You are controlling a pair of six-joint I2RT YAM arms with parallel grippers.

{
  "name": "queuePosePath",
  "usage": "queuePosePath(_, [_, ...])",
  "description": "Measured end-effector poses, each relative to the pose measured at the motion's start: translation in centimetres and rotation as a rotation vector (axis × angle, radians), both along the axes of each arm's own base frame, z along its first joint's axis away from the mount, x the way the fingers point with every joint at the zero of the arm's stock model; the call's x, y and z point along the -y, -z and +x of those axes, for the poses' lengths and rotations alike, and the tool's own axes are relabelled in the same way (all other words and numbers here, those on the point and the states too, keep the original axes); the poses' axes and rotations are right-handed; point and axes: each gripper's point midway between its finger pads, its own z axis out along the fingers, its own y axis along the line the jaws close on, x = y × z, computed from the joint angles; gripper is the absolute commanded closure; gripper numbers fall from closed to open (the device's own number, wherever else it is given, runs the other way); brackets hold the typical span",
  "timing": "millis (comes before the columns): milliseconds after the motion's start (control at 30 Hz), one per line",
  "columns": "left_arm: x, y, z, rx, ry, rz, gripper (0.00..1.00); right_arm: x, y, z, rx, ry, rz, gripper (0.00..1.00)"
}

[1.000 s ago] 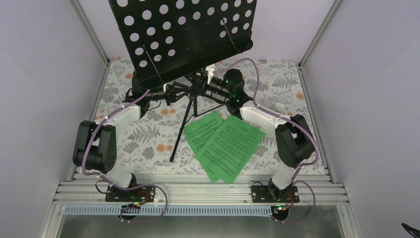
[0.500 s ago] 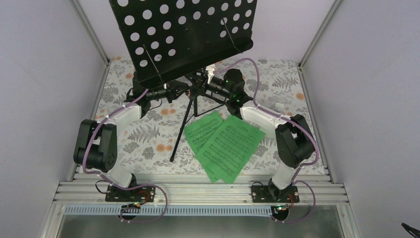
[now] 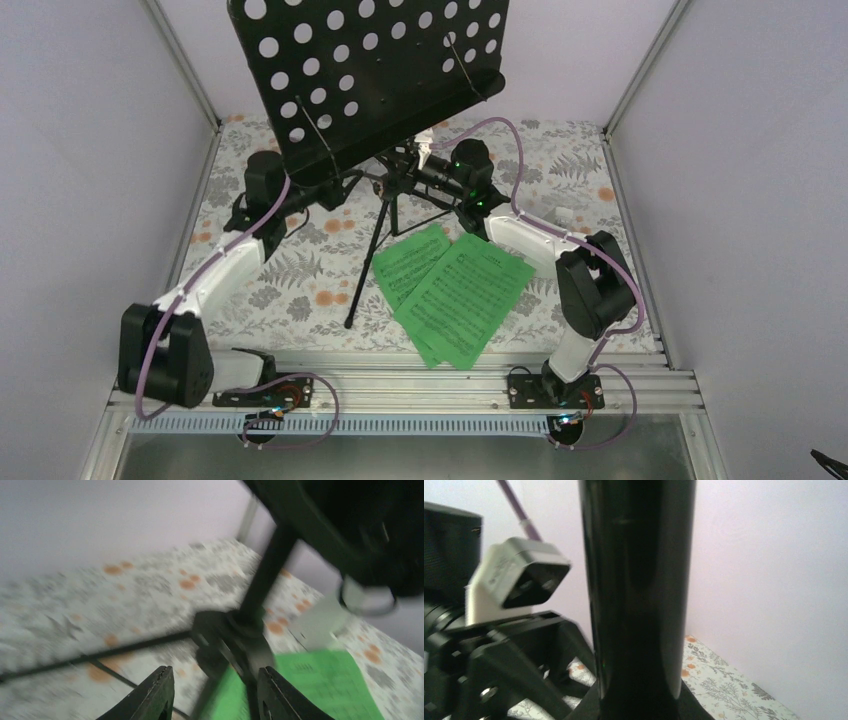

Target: Pack up the instrument practice props

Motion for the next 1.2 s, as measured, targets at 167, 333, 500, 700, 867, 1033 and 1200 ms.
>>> queuePosePath(167, [2.8, 6.7, -5.9, -0.143, 0.136, -0.011, 0.48, 0.1, -0.1, 0.1, -0.001, 0.007, 0.002, 0.96])
queuePosePath(333, [4.1, 9.4, -7.4, -0.228, 0.187, -0.022, 0.48, 0.1, -0.1, 0.1, -0.001, 0.01, 0.002, 0.96])
queuePosePath(500, [4.5, 9.7, -6.6, -0.223, 0.186, -0.027, 0.68, 0.3, -0.2, 0.0, -0.009, 0.015, -0.002, 0.96])
queuePosePath(700, [5.2, 9.5, -5.4, -0.231, 0.185, -0.04, 0.98, 0.6, -0.3, 0.0, -0.014, 0.028, -0.005, 0.96])
queuePosePath(867, [5.2, 9.2, -5.3, -0.217, 0.18, -0.043, 0.98, 0.8, -0.4, 0.1, -0.025, 0.041, -0.007, 0.96])
queuePosePath(1033, [5.3, 6.1, -4.9, -0.117, 0.178, -0.064, 0.97, 0.8, 0.0, 0.0, -0.053, 0.039, -0.004, 0.96])
queuePosePath(1200, [5.3, 4.0, -4.8, -0.045, 0.178, -0.089, 0.98, 0.8, 0.1, -0.2, -0.077, 0.034, 0.019, 0.94])
